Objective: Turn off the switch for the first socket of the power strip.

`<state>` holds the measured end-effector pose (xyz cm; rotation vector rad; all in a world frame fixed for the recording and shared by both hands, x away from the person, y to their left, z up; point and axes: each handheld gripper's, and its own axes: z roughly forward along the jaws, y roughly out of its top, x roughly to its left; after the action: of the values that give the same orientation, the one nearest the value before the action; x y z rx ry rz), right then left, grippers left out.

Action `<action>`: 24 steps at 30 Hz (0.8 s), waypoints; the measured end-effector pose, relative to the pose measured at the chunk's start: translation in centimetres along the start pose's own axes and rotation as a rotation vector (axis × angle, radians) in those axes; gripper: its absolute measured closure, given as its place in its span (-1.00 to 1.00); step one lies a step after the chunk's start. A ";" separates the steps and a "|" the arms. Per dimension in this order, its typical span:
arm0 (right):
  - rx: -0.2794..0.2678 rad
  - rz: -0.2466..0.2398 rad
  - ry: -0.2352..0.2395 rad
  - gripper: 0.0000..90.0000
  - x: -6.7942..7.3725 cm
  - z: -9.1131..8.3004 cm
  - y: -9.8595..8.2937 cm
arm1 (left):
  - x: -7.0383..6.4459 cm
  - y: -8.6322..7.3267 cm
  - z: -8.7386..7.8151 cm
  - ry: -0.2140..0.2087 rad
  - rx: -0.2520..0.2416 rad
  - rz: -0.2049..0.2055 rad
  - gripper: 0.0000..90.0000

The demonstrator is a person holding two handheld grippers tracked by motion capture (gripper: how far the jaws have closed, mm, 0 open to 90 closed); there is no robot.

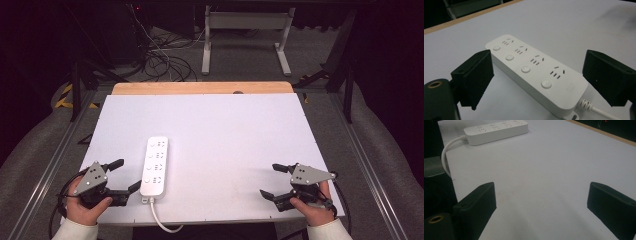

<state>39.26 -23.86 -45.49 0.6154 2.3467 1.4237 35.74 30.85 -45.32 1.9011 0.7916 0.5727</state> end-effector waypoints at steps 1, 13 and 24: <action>0.002 -0.002 0.001 -0.80 0.0 0.0 0.0 | 0.1 -0.2 0.0 -0.001 0.010 -0.007 -0.77; 0.004 0.015 0.003 -0.80 -0.3 0.1 -0.3 | 0.3 -2.1 0.5 -0.006 0.099 -0.055 -0.75; 0.005 0.019 0.002 -0.80 -0.5 -0.1 -0.6 | -0.7 -1.7 0.2 -0.024 0.061 -0.049 -0.70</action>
<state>39.53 -24.40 -45.94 0.6401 2.3527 1.4274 34.96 30.73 -46.96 1.9354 0.8463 0.5000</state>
